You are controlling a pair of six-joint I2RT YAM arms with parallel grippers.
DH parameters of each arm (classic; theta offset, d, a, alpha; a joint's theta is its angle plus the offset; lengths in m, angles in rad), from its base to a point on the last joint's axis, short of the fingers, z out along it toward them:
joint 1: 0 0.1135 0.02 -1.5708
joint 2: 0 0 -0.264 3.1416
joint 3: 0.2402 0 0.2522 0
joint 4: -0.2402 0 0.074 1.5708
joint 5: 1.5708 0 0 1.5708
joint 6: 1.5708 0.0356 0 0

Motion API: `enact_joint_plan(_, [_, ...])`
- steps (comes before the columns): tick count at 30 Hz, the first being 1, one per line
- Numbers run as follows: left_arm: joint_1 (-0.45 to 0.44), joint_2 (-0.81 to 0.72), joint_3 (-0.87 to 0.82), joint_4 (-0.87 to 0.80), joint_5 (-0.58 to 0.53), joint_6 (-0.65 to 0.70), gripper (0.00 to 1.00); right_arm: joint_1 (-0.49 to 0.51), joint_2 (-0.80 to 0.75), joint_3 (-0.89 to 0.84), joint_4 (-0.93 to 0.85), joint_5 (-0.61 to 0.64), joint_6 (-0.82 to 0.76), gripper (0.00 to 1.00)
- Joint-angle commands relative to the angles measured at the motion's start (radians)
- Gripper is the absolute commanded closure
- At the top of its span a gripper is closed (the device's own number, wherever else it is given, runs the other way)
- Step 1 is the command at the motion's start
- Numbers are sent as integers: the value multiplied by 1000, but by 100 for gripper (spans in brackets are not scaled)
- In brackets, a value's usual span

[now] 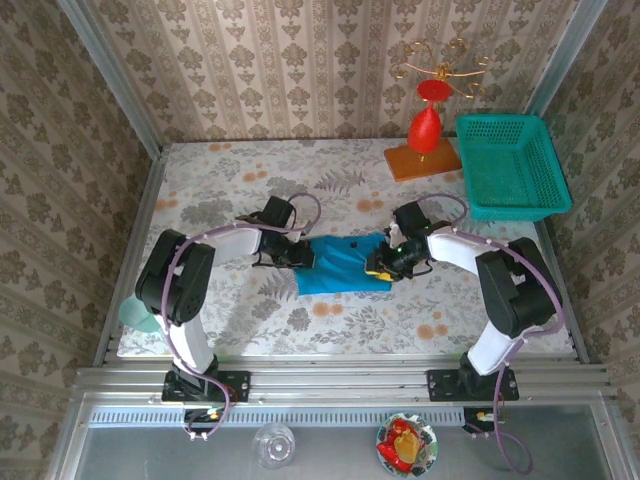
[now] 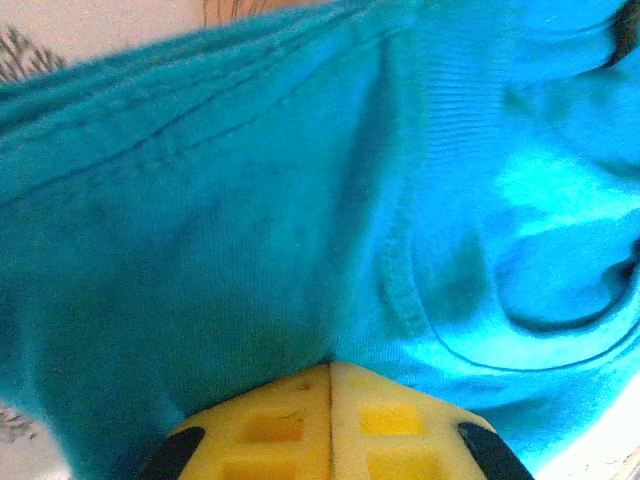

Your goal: Fold the inside-out t-shirt

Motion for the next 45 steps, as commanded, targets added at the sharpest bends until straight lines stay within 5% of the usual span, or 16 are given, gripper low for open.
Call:
enact_joint_plan(1, [10,-74,30,-18,-29,14,88,-10,-38,40,49,-83,30,64])
enact_joint_plan(13, [38,200,243,-36,-78,8,78,-45,250,232,64,21,70,66])
enact_joint_plan(16, [40,194,256,-22,-72,10,77,-48,293,241,97,-36,100,67])
enact_joint_plan(22, [44,7,189,-22,-109,17,67,-49,130,198,84,-41,107,67])
enact_joint_plan(32, [58,-172,-43,-46,-119,-41,30,-48,9,235,-343,306,-133,52])
enact_joint_plan(37, [58,-159,-102,18,-82,-83,28,-47,36,194,-318,263,-146,43])
enact_joint_plan(45, [51,-56,-86,40,-81,-91,30,-46,110,173,-219,163,-131,45])
